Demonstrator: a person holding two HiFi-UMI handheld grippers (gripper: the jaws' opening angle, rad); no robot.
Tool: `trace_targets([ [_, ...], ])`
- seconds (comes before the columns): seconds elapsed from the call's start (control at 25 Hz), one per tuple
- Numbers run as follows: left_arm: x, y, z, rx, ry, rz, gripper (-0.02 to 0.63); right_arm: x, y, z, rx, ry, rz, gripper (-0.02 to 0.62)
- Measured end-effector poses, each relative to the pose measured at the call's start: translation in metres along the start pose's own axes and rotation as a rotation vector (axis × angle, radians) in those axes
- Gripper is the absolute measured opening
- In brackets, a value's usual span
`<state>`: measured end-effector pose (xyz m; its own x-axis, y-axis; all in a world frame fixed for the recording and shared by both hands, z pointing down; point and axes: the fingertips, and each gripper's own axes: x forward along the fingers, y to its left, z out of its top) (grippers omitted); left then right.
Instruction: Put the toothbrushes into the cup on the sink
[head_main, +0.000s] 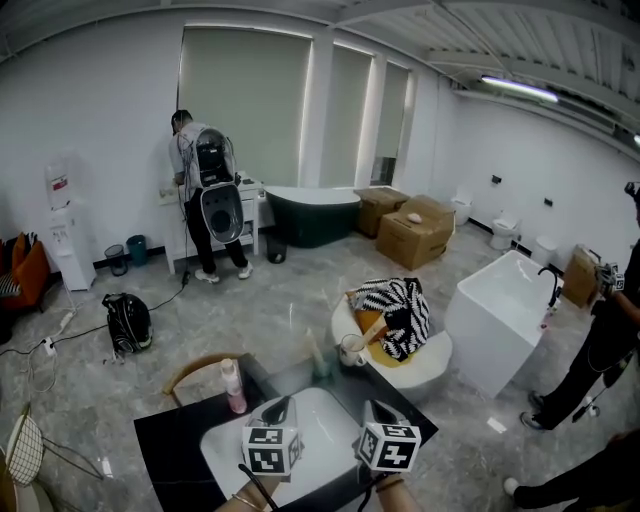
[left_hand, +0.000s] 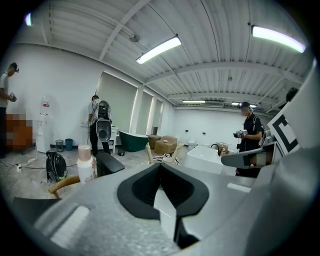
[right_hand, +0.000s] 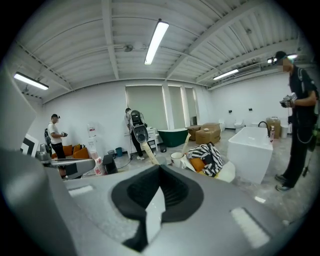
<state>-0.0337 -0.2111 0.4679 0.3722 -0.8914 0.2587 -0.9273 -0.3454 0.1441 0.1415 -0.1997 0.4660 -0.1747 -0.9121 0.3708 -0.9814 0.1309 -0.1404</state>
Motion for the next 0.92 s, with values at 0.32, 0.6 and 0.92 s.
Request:
trace_targets([
  [0.32,0.001,0.002,0.004,0.009,-0.004,-0.004,0.009,-0.002,-0.002,-0.001,-0.004,0.003,-0.015,0.003],
  [0.6,0.008,-0.001,0.005,-0.011,-0.003,0.001,0.009,0.001,-0.006,0.005,-0.039,0.012,-0.011,0.003],
  [0.92,0.017,-0.002,0.001,-0.017,0.0,0.008,0.009,0.009,-0.013,0.004,-0.055,0.013,-0.005,0.003],
])
